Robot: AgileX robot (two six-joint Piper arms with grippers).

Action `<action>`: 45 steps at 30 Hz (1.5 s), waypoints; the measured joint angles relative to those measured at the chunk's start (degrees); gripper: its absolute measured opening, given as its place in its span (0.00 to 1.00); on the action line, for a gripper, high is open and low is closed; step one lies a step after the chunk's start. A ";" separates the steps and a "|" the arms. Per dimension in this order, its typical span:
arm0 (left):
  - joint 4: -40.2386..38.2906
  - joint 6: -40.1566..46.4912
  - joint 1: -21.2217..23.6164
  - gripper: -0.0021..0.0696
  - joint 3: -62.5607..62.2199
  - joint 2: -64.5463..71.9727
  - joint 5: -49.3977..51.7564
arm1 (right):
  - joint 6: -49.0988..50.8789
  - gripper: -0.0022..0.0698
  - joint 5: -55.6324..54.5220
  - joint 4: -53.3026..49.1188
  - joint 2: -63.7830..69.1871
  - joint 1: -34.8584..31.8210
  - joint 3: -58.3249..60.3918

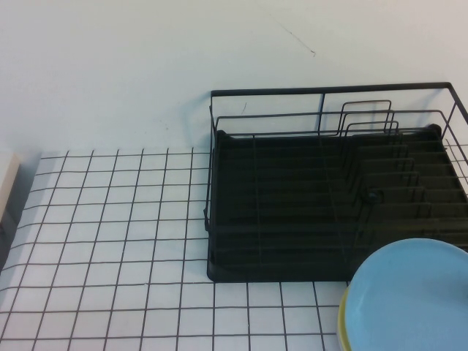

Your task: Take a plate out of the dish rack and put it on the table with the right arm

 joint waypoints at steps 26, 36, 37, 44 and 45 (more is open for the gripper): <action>0.00 0.24 0.00 0.02 0.00 0.00 0.00 | 0.22 0.65 1.66 -10.13 1.26 0.00 0.00; 0.00 0.24 0.00 0.02 0.00 0.00 0.00 | -1.50 0.15 1.38 -10.73 0.52 0.00 0.00; 0.00 0.24 0.00 0.02 0.00 0.00 0.00 | -2.03 0.10 0.92 -10.73 -0.41 0.00 0.00; 0.00 0.24 0.00 0.02 0.00 0.00 0.00 | -7.01 0.03 -6.90 -9.86 -18.57 0.00 0.00; 0.00 0.24 0.00 0.02 0.00 0.00 0.00 | -7.43 0.03 -7.69 -9.86 -21.37 0.00 0.00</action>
